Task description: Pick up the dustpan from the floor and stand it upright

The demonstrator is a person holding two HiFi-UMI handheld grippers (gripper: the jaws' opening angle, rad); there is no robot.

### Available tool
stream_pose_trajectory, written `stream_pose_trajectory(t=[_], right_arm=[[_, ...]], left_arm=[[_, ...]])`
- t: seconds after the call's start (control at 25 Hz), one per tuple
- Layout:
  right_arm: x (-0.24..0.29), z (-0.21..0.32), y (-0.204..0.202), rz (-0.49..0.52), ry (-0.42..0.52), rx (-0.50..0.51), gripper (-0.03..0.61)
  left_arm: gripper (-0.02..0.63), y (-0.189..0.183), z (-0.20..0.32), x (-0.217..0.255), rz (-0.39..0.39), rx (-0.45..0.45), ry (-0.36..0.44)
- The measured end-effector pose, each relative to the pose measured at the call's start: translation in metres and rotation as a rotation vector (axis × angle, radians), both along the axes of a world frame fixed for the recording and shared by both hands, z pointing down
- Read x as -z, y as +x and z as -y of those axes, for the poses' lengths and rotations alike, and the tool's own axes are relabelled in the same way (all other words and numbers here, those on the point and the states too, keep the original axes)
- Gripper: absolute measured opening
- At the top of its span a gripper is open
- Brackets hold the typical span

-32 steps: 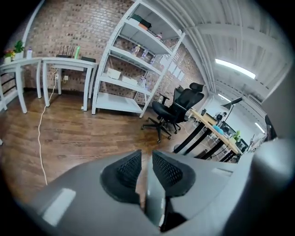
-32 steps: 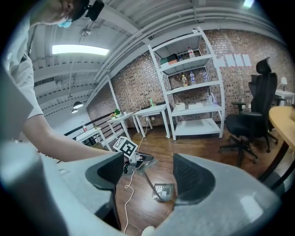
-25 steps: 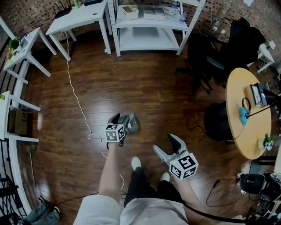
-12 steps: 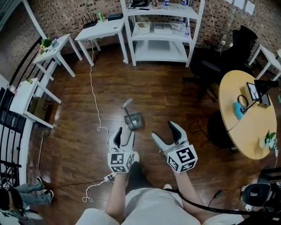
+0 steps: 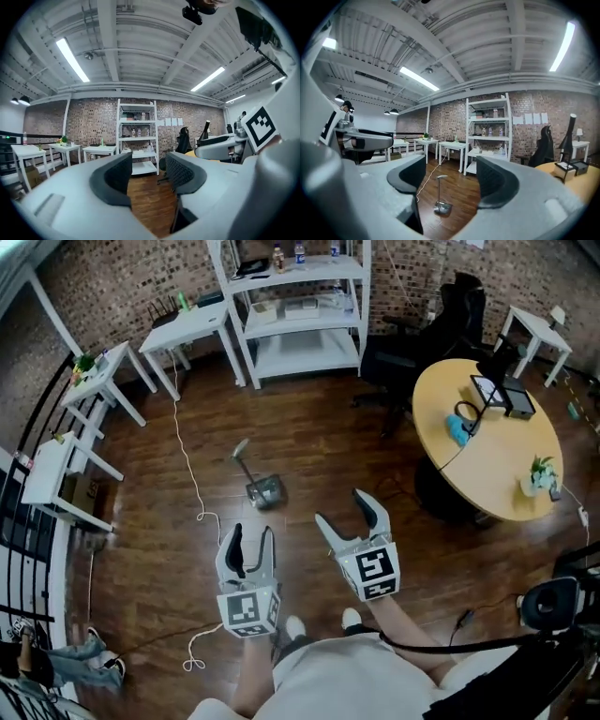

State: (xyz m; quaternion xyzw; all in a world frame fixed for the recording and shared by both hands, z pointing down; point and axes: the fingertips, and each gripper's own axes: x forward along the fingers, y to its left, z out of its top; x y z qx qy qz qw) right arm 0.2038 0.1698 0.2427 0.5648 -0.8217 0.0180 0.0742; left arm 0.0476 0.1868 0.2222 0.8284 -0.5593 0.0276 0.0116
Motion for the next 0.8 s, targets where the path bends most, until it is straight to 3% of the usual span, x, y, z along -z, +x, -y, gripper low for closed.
stream_pose_trajectory(t=[0.16,0.32,0.56,0.8], right_arm=[[0.004,-0.024,0.027,-0.007,0.009,-0.033,0.323],[0.010,-0.037,0.025,-0.005,0.077,-0.023,0.323],[0.021,-0.049,-0.024,0.011,0.072,0.033,0.324],[0.028,-0.042,-0.039,0.000,0.053,0.035,0.322]], left_arm=[[0.232,0.019,-0.035,0.019,0.001,-0.031,0.076],[0.224,-0.005,-0.051,0.016,0.024,0.046,0.150],[0.224,-0.061,-0.056,0.021,0.032,0.113,0.130],[0.224,-0.076,-0.058,0.033,0.039,0.104,0.131]])
